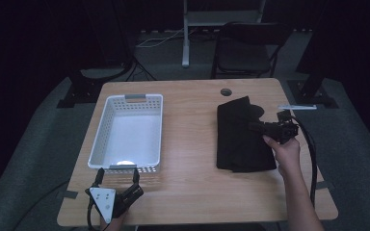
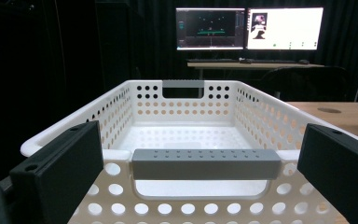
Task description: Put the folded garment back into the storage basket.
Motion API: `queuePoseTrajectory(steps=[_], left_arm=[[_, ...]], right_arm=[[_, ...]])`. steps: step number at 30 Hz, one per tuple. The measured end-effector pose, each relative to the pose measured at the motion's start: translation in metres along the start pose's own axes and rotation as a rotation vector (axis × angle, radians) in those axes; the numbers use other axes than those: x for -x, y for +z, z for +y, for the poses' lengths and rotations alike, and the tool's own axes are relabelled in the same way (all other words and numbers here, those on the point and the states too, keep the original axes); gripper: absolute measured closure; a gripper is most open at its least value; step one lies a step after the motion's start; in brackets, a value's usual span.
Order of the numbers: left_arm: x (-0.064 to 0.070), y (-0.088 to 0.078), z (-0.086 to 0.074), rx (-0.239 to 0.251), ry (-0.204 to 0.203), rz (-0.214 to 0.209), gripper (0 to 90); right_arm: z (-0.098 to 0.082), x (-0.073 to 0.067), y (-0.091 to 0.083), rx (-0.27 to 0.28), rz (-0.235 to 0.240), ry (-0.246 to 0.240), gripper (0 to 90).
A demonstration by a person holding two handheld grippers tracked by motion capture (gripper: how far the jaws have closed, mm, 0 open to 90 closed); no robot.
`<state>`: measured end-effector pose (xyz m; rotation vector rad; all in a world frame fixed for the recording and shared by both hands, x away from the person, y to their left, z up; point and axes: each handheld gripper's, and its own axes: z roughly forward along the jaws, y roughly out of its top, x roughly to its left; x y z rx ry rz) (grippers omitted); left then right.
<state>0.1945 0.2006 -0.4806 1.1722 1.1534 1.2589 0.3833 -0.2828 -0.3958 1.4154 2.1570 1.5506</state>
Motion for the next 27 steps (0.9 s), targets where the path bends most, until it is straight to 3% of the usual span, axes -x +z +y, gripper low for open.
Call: queuePoseTrajectory(steps=[10,15,19,27], left_arm=[[0.000,0.000,0.000,0.000,-0.001,-0.001,1.4],[0.000,0.000,0.000,0.000,-0.001,0.000,1.3],[0.000,0.000,0.000,0.000,-0.001,0.000,1.4],[0.001,0.001,0.000,-0.005,0.001,0.009,1.3]], right_arm=[[0.017,-0.015,-0.013,0.043,0.005,-0.019,74.6],[0.026,-0.023,-0.024,0.090,0.051,-0.020,74.6],[0.033,-0.029,-0.033,0.120,0.056,-0.024,74.6],[0.036,-0.033,-0.028,0.132,0.086,-0.011,74.5]])
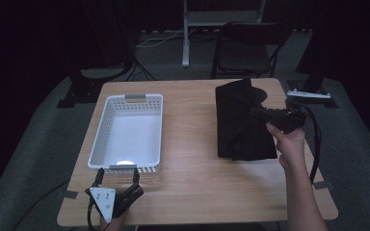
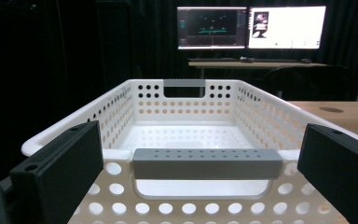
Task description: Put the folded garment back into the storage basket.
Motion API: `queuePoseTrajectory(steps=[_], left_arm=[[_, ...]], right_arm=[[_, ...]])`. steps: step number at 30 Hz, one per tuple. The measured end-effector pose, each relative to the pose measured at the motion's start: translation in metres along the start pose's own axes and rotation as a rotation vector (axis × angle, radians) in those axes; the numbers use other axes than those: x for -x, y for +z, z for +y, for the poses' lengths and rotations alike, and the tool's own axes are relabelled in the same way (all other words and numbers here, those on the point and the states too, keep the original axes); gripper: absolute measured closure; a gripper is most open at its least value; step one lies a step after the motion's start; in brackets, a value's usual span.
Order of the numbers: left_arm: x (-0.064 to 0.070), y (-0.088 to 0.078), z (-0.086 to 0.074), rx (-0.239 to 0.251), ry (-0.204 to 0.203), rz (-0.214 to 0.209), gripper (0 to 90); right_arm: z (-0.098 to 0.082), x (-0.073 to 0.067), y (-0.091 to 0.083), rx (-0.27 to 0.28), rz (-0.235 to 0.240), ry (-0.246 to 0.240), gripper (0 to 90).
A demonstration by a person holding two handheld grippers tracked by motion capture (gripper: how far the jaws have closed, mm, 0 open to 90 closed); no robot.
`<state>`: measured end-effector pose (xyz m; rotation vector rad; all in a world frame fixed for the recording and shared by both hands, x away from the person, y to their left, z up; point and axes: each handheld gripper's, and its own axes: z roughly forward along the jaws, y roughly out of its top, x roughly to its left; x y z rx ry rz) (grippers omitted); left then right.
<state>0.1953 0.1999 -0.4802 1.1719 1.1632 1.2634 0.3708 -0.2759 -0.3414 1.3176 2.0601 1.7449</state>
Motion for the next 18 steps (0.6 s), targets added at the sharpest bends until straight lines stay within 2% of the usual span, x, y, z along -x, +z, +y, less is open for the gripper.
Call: queuePoseTrajectory(steps=[10,18], left_arm=[[-0.001,-0.001,0.000,0.007,-0.002,-0.007,1.3],[-0.001,-0.001,0.000,0.007,-0.002,-0.007,1.3]], right_arm=[[0.001,-0.010,0.018,-0.006,0.039,-0.005,74.5],[0.008,-0.018,0.026,0.007,0.062,-0.003,74.5]])
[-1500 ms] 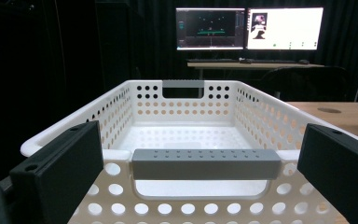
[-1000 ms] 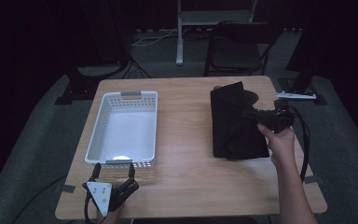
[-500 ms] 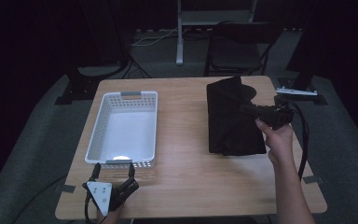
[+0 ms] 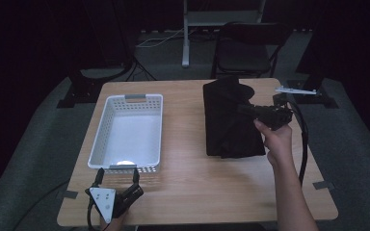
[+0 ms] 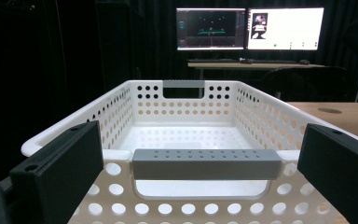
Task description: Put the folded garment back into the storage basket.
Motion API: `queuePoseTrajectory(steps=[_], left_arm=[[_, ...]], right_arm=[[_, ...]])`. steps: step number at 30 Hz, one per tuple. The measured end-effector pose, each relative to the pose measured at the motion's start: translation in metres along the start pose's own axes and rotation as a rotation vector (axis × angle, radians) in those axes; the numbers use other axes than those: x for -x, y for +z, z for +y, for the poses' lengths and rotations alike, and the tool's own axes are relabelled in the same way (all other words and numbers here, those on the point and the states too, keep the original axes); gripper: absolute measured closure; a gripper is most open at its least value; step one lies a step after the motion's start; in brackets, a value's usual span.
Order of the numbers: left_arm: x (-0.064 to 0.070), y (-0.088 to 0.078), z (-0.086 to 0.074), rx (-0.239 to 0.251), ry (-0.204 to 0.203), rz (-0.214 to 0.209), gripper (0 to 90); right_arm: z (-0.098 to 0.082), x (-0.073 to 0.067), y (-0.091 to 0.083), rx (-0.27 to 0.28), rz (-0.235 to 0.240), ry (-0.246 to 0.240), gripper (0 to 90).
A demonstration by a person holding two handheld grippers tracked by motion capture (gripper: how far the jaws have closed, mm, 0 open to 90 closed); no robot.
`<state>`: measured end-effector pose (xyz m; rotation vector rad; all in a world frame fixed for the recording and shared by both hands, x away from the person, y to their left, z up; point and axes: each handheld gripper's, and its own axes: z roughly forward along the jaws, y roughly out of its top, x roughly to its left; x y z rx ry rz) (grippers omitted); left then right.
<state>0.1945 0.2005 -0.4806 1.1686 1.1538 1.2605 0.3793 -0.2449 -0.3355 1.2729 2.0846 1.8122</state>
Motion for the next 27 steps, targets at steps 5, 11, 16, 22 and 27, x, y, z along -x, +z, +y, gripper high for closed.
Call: queuePoseTrajectory(steps=[5,11,16,22,27], left_arm=[[0.000,0.000,0.000,-0.001,0.000,0.000,1.3],[0.000,0.000,0.000,0.000,0.000,0.000,1.3],[0.000,0.000,0.000,-0.001,0.000,0.000,1.3],[0.000,0.000,0.000,0.000,0.001,0.000,1.3],[0.000,0.000,0.000,0.000,0.001,0.000,1.3]], right_arm=[[0.003,-0.008,0.009,-0.006,0.016,-0.014,74.5],[0.005,-0.017,0.022,-0.013,0.043,-0.022,74.5],[0.008,-0.025,0.035,-0.023,0.058,-0.031,74.5],[0.010,-0.036,0.051,-0.033,0.091,-0.035,74.5],[0.013,-0.043,0.063,-0.037,0.114,-0.036,74.5]])
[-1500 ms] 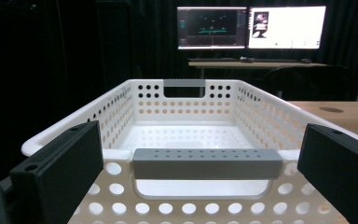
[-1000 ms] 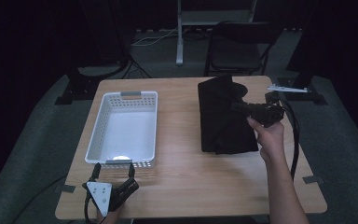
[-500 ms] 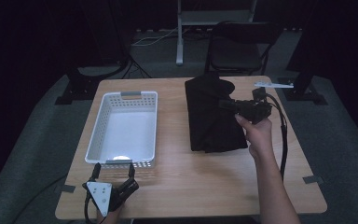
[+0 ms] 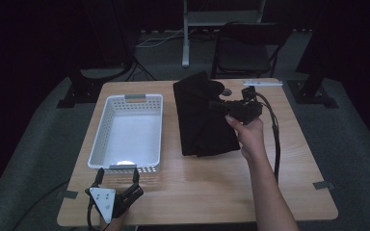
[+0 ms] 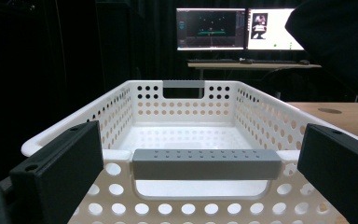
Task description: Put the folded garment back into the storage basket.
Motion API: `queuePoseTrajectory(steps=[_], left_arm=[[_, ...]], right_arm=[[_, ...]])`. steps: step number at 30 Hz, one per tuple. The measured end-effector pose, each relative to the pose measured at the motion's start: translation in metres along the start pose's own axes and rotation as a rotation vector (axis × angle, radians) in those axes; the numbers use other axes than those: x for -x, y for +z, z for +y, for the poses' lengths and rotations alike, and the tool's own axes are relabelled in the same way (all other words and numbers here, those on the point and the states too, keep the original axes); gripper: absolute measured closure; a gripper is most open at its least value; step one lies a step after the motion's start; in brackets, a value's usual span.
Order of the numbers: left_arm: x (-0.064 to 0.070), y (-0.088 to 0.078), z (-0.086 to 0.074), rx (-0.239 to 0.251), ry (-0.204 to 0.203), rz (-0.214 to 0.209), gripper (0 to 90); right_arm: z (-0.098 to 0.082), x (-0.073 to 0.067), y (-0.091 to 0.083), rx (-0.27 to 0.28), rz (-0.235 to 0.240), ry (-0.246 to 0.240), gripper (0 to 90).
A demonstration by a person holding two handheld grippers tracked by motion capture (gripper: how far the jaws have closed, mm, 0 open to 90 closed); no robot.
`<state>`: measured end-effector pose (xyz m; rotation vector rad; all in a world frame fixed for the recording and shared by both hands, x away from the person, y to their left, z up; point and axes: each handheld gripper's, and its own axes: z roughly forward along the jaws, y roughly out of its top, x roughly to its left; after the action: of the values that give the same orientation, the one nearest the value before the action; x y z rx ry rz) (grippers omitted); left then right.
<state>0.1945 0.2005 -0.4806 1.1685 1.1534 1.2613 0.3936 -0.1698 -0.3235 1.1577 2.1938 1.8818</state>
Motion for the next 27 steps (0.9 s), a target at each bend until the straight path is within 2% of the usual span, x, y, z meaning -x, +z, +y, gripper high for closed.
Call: queuePoseTrajectory(steps=[8,27], left_arm=[[0.000,0.000,0.000,0.001,-0.001,-0.001,1.3],[0.000,0.000,0.000,0.002,-0.001,-0.001,1.3]], right_arm=[[0.004,-0.009,0.015,0.019,0.036,0.005,74.5],[0.016,-0.034,0.061,-0.013,0.121,0.001,74.5]])
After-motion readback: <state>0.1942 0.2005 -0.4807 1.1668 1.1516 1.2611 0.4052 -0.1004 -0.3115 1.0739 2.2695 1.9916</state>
